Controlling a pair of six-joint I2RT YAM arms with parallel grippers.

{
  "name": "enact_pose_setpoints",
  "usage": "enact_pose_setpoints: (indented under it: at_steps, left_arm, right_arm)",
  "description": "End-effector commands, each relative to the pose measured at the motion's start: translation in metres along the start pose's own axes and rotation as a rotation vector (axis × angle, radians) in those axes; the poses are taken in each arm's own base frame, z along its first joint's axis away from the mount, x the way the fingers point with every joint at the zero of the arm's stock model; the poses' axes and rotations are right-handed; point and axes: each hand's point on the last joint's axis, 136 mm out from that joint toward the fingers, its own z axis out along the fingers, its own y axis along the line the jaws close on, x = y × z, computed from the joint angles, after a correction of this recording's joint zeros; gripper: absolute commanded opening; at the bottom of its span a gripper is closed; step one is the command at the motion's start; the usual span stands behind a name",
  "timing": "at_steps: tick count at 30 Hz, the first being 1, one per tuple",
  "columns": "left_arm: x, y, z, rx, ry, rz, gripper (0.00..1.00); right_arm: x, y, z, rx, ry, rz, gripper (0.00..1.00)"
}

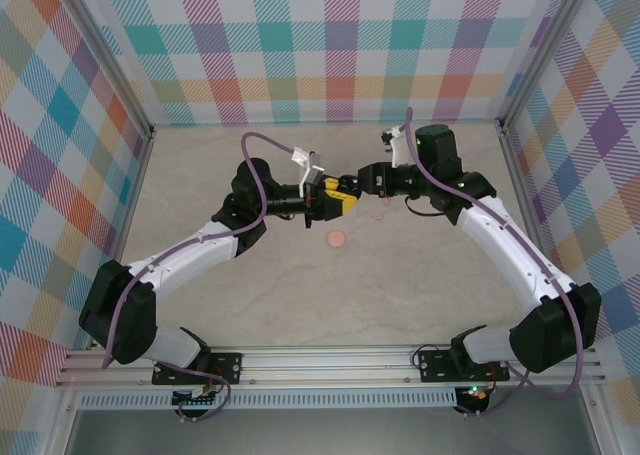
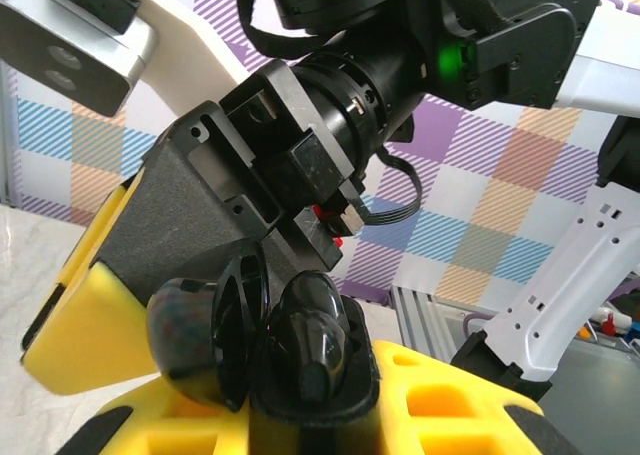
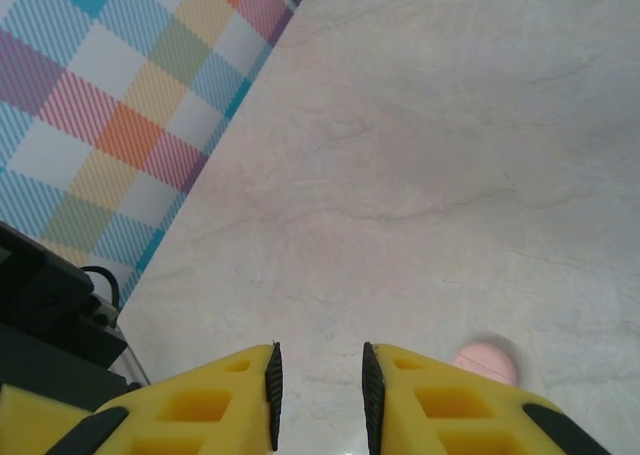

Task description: Insert wireless bluetooth earbuds into charging case

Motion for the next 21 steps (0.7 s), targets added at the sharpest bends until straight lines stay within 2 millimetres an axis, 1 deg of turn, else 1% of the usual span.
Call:
enact_pose_setpoints:
  at_steps: [1, 7, 17, 21]
  left_arm:
    - [-0.022, -0.014, 0.004, 0.057, -0.045, 0.066, 0.08]
    - [-0.017, -0.008, 0.009, 0.060, -0.037, 0.027, 0.08]
    - [-0.002, 0.001, 0.012, 0.043, 0.007, -0.015, 0.09]
    - [0.004, 0.005, 0.014, 0.038, 0.019, -0.033, 0.08]
  right_arm:
    - [-0.005, 0.016, 0.001, -0.100, 0.002, -0.042, 0.30]
    - [-0.003, 0.024, 0.000, -0.141, 0.009, -0.052, 0.30]
    - [-0.006, 0.041, -0.014, -0.191, -0.020, -0.099, 0.31]
    - [-0.006, 0.044, -0.017, -0.203, -0.028, -0.111, 0.31]
